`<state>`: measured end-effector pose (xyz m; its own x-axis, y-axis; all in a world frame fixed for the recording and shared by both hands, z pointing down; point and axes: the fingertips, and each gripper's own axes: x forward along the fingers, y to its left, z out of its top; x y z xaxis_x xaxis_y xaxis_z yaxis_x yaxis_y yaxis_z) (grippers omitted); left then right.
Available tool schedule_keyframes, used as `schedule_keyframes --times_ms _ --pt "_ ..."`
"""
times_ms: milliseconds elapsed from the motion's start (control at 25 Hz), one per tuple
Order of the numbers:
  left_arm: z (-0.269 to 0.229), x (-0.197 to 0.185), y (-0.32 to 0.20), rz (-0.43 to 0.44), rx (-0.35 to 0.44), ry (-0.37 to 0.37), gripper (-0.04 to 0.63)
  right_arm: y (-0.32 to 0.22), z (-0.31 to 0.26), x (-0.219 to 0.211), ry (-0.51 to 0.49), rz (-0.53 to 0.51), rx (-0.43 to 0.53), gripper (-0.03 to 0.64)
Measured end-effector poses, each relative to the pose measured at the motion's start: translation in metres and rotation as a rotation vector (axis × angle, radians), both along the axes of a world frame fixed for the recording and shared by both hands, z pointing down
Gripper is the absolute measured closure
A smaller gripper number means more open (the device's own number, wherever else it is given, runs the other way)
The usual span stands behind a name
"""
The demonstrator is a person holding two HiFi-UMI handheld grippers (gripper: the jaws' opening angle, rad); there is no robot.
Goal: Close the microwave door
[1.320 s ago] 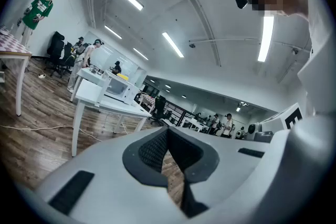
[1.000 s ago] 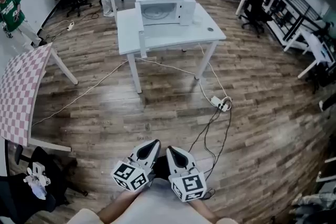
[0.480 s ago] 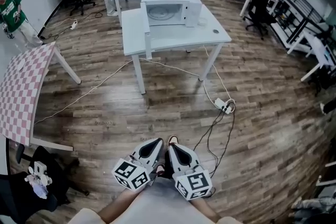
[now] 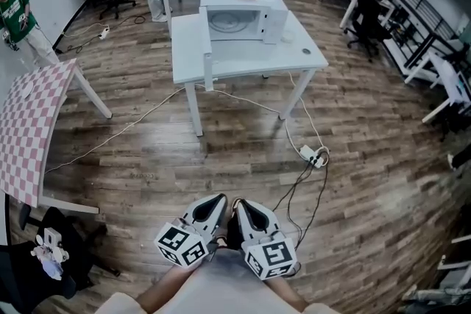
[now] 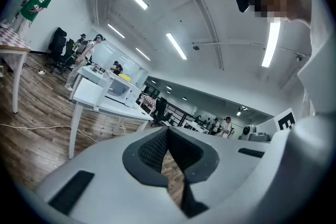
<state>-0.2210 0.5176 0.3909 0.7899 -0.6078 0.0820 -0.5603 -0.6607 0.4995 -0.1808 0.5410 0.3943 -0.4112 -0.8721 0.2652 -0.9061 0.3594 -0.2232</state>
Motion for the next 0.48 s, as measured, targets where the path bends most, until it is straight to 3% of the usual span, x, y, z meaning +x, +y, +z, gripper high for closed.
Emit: schedule_keyframes --times_ms 480 --pt "-0.006 0.023 -0.066 -0.018 -0.007 0.004 0.577 -0.071 -0.005 0.025 -0.025 -0.032 -0.005 0.594"
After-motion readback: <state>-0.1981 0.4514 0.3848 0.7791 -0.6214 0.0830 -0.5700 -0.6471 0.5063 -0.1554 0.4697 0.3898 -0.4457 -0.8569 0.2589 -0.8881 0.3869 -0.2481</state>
